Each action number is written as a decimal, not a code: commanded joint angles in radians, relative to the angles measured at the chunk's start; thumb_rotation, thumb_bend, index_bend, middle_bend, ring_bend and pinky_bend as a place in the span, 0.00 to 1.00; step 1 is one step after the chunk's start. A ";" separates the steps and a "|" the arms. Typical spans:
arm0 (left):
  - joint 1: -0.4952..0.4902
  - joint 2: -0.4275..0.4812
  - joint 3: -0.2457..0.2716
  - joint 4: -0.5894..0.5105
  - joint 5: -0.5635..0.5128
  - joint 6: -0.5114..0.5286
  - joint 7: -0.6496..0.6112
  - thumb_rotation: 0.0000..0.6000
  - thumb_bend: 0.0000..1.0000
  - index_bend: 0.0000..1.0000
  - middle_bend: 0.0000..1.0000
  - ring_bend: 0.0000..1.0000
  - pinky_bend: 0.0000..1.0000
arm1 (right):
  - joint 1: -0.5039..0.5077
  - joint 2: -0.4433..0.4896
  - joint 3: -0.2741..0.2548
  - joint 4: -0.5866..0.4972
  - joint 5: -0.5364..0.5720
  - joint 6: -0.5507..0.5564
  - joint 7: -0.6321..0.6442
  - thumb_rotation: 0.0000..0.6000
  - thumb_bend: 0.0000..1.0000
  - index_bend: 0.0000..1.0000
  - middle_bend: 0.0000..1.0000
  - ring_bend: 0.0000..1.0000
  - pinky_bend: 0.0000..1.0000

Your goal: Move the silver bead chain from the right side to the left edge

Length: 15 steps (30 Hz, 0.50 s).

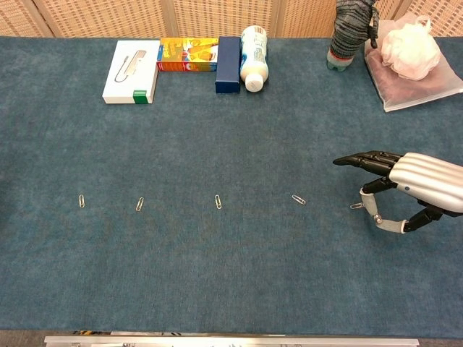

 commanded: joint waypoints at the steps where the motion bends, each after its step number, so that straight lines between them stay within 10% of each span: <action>1: 0.002 0.000 0.001 0.001 -0.001 0.001 -0.001 1.00 0.18 0.25 0.35 0.22 0.37 | 0.001 -0.005 0.005 0.004 -0.001 -0.001 0.006 1.00 0.30 0.65 0.05 0.00 0.10; 15: 0.013 0.006 0.004 0.012 -0.002 0.006 -0.021 1.00 0.18 0.25 0.35 0.22 0.37 | 0.039 -0.034 0.068 -0.009 -0.012 0.018 0.021 1.00 0.30 0.65 0.05 0.00 0.10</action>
